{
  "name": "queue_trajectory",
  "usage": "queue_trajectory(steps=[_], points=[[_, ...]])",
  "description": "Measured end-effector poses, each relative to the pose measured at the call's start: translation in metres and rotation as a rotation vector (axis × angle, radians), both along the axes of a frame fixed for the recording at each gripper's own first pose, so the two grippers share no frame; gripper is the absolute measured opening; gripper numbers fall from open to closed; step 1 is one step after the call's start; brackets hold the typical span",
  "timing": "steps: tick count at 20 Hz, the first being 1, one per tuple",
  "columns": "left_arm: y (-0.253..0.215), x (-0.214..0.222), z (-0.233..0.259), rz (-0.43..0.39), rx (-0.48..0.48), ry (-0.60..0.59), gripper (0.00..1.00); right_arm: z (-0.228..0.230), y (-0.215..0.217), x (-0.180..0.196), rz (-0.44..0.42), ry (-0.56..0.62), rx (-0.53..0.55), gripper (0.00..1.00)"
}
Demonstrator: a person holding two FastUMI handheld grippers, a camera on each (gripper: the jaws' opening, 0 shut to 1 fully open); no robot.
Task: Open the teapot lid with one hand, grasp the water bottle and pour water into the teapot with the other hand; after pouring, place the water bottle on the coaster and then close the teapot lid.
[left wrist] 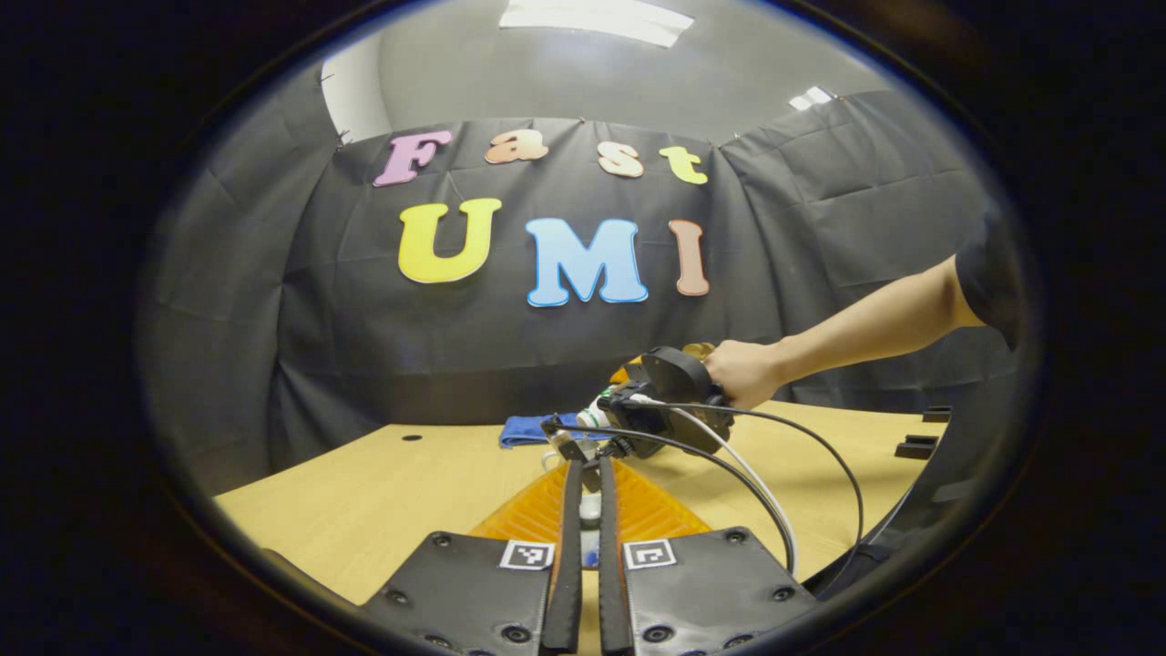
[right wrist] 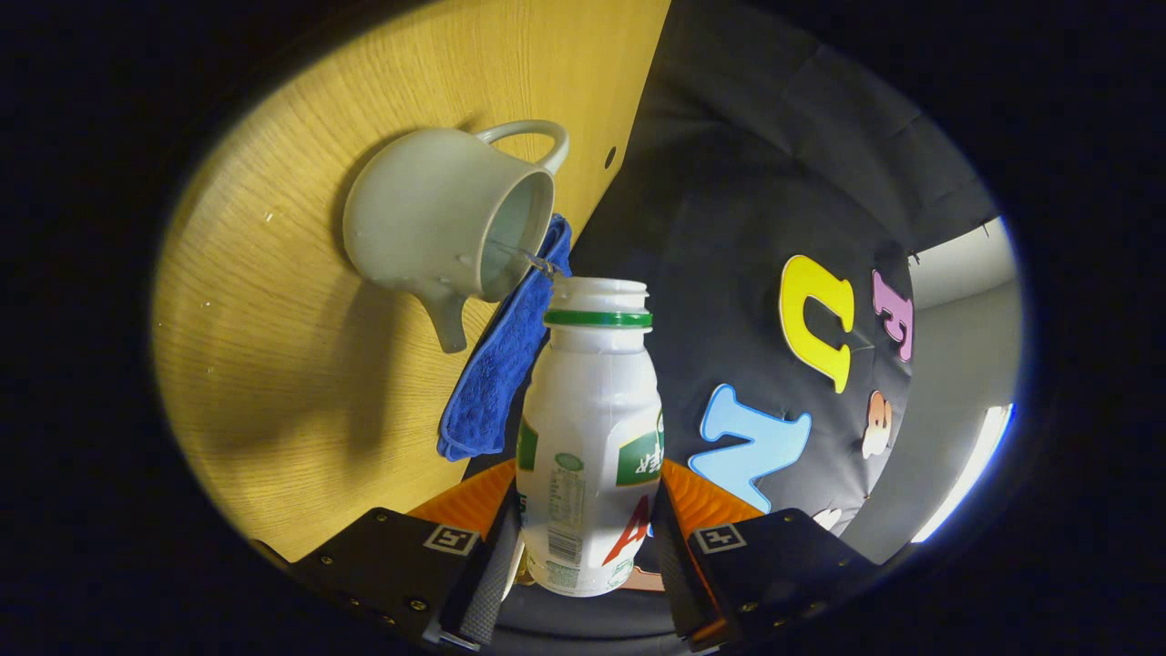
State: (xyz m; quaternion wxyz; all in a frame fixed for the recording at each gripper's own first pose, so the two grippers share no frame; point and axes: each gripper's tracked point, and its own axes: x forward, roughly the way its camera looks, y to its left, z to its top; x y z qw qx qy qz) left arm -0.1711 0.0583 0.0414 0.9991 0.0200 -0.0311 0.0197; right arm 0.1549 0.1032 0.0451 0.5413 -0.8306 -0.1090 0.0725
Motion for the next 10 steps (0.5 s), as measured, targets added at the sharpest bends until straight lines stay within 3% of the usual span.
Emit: queue_trajectory(steps=[10], points=[[0.035, 0.010, -0.017, 0.047, -0.061, 0.058, 0.18, 0.005, 0.006, -0.002, 0.035, -0.022, -0.090, 0.71]])
